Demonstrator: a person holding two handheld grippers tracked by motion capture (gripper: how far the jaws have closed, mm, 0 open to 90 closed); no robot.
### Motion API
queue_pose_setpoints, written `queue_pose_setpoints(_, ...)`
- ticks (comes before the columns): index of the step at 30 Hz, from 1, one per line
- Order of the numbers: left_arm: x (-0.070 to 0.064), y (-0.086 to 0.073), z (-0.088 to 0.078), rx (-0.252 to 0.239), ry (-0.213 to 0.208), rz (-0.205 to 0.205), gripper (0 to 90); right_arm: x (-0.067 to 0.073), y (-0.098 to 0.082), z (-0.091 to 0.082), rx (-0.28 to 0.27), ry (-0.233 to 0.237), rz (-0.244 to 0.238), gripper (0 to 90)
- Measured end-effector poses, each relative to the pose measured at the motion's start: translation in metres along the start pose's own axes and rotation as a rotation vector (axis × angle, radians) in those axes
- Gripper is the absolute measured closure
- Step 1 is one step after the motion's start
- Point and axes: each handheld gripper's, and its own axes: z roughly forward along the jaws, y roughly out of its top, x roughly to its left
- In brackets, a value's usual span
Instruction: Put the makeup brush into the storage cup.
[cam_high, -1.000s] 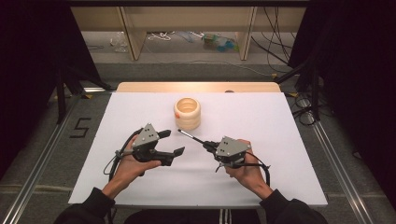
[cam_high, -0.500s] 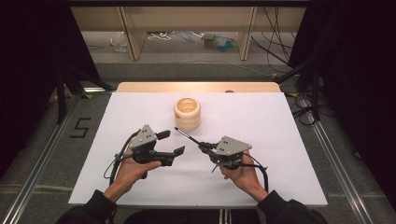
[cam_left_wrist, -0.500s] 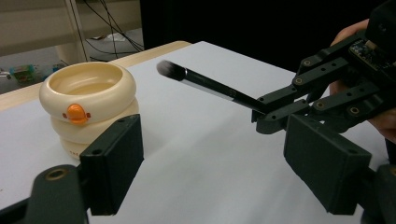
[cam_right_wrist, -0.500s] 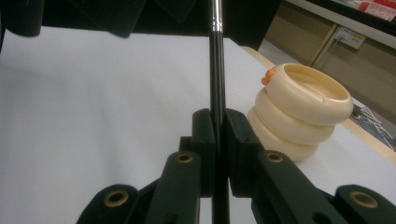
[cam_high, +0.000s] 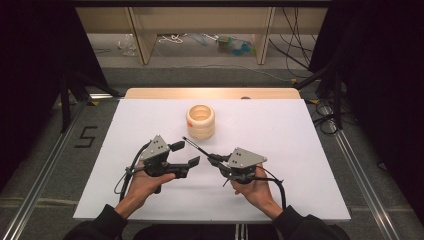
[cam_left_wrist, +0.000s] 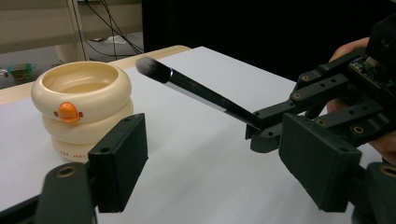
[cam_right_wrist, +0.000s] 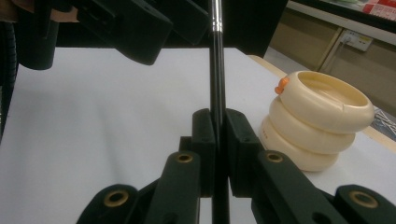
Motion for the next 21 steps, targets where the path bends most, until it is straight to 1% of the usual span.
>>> queue_pose_setpoints(3,-0.0001,-0.0008,0.0002,-0.005,-0.001,-0.005,26.6,0.0016,0.0002,0.001,-0.007,0.004,0.002,84.0)
queue_pose_setpoints(6,0.0006,-0.001,0.0006,-0.013,-0.013,-0.021,28.3,0.0038,0.0004,0.0021,-0.009,0.01,0.004,84.0)
queue_pose_setpoints(8,0.0007,-0.0015,0.0007,-0.014,-0.01,-0.021,29.6,0.0053,0.0008,0.0031,-0.01,0.021,0.004,84.0)
queue_pose_setpoints(10,0.0008,-0.0016,0.0011,-0.02,-0.015,-0.024,31.1,0.0065,0.0012,0.0041,-0.013,0.02,0.001,84.0)
queue_pose_setpoints(14,0.0002,-0.0022,0.002,-0.024,-0.018,-0.035,33.6,0.0087,0.0018,0.0058,-0.017,0.031,0.008,83.9)
queue_pose_setpoints(16,0.0004,-0.0022,0.0023,-0.025,-0.019,-0.032,33.9,0.0088,0.0018,0.006,-0.018,0.035,0.009,84.0)
queue_pose_setpoints(18,-0.0004,-0.0028,0.0026,-0.023,-0.019,-0.045,35.5,0.0093,0.0021,0.0061,-0.02,0.041,0.012,83.9)
queue_pose_setpoints(21,-0.0002,-0.0025,0.0027,-0.03,-0.022,-0.041,37.2,0.0103,0.0025,0.0071,-0.03,0.034,0.01,83.9)
